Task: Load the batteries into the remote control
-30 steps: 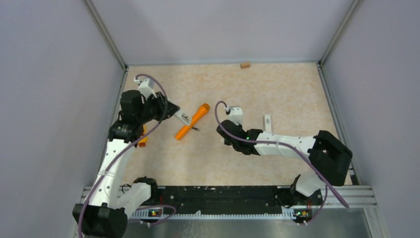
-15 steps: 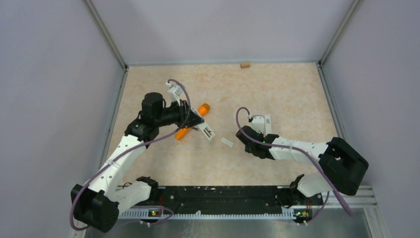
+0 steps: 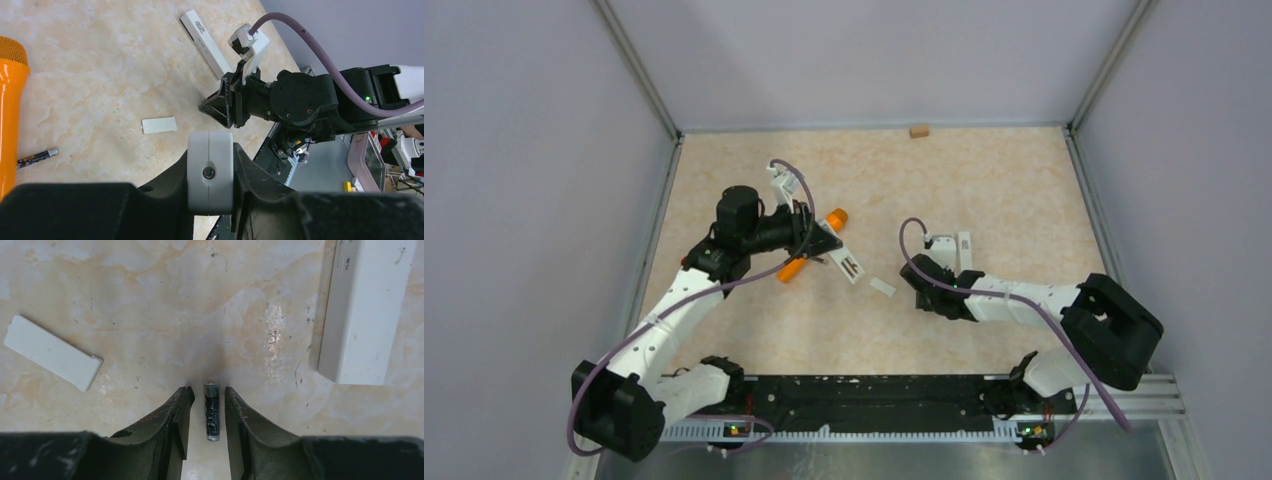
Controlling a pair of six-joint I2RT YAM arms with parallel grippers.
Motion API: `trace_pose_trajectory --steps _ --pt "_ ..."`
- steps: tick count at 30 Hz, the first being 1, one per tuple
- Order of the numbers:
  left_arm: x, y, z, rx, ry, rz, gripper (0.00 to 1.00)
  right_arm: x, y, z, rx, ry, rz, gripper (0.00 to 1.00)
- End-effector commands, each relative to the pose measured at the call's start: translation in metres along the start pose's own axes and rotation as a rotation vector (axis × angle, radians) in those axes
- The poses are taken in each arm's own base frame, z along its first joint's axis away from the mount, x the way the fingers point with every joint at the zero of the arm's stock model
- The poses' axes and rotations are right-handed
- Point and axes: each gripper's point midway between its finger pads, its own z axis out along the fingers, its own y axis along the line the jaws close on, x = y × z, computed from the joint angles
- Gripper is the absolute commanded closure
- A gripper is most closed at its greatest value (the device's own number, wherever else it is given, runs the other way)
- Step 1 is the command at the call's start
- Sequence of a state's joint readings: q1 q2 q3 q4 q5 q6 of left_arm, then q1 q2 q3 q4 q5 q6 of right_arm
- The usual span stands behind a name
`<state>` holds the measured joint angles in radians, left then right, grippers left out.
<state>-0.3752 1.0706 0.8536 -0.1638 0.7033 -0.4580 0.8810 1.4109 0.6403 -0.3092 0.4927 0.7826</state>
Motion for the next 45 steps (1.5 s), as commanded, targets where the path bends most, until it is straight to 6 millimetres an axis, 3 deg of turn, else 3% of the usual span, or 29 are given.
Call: trace_pose_trajectory --steps 1,10,17,21,26,30,32,37,41,45 --pt "-0.005 -0.008 0.003 0.058 -0.018 0.073 1.00 0.002 -0.002 -0.002 0.020 0.049 -0.009 0.67" --pt "-0.001 -0.036 -0.010 0.210 -0.038 0.246 1.00 0.004 -0.002 -0.008 -0.020 0.064 -0.017 0.67" --pt "0.003 -0.039 -0.016 0.212 -0.051 0.268 1.00 0.005 -0.002 -0.003 -0.030 0.092 -0.006 0.68" --pt "0.004 -0.037 -0.014 0.209 -0.045 0.258 1.00 0.000 -0.003 -0.003 -0.021 0.095 0.010 0.78" --pt "-0.002 -0.032 -0.010 0.188 -0.069 0.243 1.00 -0.002 -0.003 -0.004 -0.021 0.111 0.011 0.99" --pt "-0.006 -0.029 -0.003 0.183 -0.076 0.172 1.00 -0.014 0.000 -0.008 -0.039 0.082 -0.008 1.00" --pt "-0.010 -0.031 0.002 0.210 -0.080 0.124 1.00 -0.032 0.007 -0.020 -0.088 0.025 -0.013 1.00" --pt "-0.016 -0.034 0.015 0.258 -0.058 -0.016 1.00 -0.102 0.035 -0.078 -0.314 -0.212 0.015 1.00" --pt "-0.018 -0.039 0.018 0.296 -0.023 -0.073 1.00 -0.155 0.062 -0.142 -0.544 -0.404 0.022 1.00" --pt "-0.020 -0.047 0.018 0.349 0.008 -0.076 1.00 -0.188 0.089 -0.210 -0.803 -0.557 -0.020 1.00"
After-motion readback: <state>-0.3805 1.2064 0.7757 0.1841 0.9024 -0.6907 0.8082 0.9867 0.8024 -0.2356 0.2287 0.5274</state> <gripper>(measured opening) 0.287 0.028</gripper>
